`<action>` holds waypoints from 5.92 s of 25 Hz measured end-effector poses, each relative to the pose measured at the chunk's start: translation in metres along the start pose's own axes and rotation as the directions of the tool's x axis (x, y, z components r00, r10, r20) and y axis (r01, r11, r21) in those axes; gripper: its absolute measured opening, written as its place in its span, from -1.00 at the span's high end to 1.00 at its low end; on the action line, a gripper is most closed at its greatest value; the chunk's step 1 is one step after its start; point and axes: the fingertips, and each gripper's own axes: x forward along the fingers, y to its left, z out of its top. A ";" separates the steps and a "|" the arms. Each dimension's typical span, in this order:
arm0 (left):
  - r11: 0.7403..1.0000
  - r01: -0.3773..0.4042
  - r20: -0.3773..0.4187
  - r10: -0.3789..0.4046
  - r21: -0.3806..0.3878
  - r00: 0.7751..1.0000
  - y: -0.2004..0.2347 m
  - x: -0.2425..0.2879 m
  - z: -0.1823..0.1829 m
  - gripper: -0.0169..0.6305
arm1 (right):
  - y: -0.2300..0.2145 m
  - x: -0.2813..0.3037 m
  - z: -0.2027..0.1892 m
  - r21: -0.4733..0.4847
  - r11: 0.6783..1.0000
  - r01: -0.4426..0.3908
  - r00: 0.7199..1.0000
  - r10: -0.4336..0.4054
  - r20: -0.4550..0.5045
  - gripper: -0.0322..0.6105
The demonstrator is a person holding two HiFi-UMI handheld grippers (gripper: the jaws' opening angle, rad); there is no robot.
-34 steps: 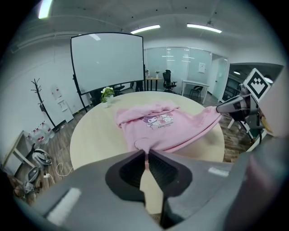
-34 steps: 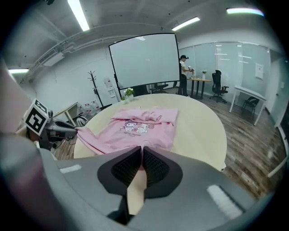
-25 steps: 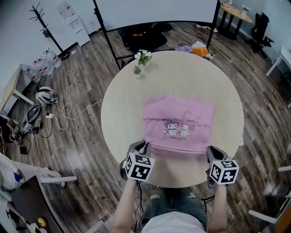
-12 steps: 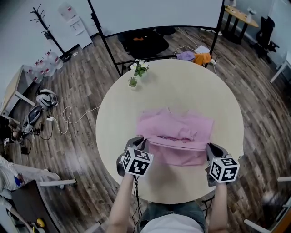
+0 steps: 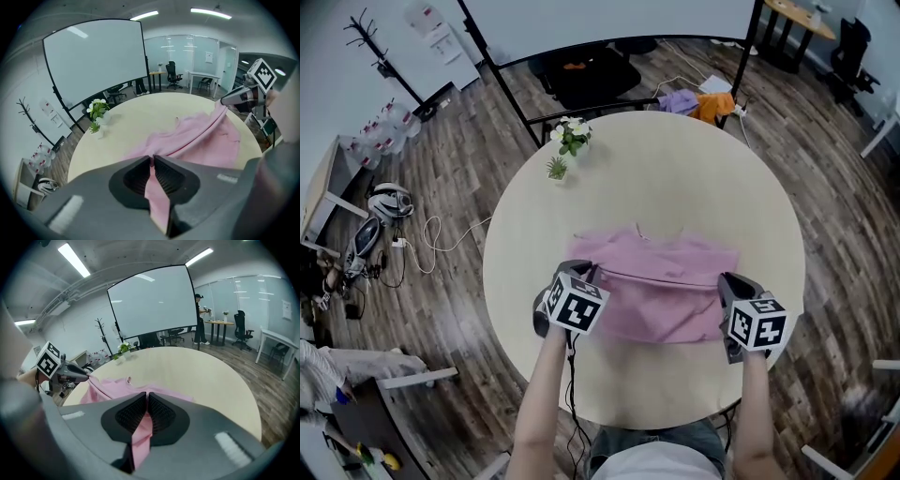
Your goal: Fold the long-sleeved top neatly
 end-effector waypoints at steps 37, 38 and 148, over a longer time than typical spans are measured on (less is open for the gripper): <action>0.986 0.096 0.005 -0.096 -0.139 0.995 0.015 0.093 -0.010 0.74 | -0.047 0.099 -0.036 -0.088 0.995 -0.056 0.981 0.038 -0.188 0.70; 0.987 0.085 0.011 -0.084 -0.137 0.996 0.016 0.091 -0.008 0.81 | -0.045 0.098 -0.033 -0.090 0.994 -0.058 0.983 0.041 -0.178 0.74; 0.944 0.328 0.341 -0.296 -0.042 0.892 -0.248 0.009 0.049 0.84 | -0.033 0.069 0.011 0.090 0.994 -0.066 0.998 0.067 -0.008 0.71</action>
